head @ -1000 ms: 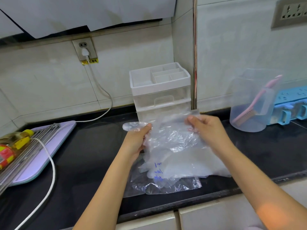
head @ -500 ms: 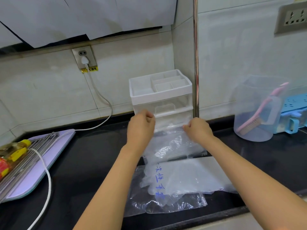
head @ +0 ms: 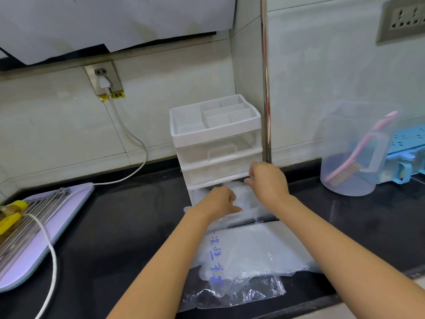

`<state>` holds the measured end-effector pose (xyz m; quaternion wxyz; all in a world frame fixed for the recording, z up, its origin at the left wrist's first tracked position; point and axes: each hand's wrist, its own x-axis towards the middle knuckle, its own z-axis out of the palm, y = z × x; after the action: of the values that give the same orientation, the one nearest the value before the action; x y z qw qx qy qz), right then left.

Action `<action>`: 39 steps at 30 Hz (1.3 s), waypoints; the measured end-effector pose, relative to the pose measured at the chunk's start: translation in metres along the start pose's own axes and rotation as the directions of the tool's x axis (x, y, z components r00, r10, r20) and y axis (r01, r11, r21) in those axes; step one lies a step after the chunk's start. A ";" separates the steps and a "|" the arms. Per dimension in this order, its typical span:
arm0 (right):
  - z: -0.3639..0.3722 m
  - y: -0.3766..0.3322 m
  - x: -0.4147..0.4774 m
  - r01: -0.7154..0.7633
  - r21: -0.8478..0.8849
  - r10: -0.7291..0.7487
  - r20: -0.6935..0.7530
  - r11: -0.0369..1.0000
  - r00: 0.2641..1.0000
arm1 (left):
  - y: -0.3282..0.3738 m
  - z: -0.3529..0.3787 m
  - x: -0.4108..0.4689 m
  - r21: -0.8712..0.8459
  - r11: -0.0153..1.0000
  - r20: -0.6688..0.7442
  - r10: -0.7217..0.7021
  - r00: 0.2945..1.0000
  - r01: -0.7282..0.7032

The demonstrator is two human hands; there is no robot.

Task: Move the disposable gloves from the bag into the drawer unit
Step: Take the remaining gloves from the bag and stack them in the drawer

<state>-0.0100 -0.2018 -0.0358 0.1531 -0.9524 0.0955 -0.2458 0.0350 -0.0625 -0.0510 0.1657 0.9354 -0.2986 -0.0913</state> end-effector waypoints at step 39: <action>-0.033 -0.005 0.012 0.233 -0.103 -0.114 0.643 0.967 0.757 | -0.009 -0.039 -0.004 0.364 0.930 0.263 -0.150 0.953 0.046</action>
<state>-0.0154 -0.2079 -0.0011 0.0678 -0.9937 -0.0289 0.0846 0.0469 -0.0429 -0.0180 -0.0549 0.9406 -0.2832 -0.1788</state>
